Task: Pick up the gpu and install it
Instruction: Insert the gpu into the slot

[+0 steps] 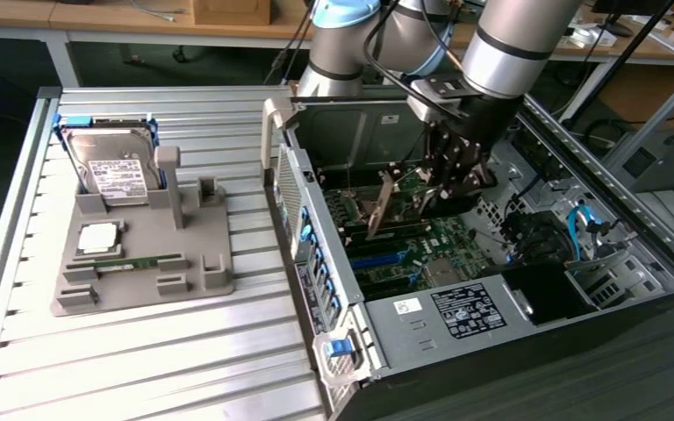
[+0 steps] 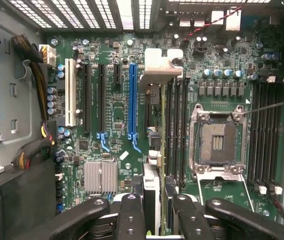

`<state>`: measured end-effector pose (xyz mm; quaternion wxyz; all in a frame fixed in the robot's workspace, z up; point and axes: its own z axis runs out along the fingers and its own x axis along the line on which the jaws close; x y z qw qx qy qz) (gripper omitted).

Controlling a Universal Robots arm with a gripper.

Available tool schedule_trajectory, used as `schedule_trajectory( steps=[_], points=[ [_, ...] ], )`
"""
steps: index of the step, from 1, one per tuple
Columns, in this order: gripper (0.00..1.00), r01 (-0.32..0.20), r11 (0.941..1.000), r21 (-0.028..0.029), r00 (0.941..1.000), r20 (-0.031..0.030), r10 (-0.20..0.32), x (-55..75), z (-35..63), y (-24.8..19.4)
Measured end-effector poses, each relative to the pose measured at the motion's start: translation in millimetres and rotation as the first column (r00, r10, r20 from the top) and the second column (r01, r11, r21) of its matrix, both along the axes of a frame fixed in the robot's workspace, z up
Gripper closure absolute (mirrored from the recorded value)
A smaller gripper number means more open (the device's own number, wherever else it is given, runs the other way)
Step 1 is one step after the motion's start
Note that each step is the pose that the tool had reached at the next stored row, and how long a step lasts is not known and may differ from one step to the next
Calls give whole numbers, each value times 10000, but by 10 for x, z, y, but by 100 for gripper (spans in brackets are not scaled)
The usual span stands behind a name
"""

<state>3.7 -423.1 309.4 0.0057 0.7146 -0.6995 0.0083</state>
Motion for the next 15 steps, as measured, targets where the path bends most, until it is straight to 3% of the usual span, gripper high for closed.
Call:
schedule_trajectory(
  steps=[15],
  points=[
    [73,0,10000,1,10000,0,0,-45,-28,-13]
  ],
)
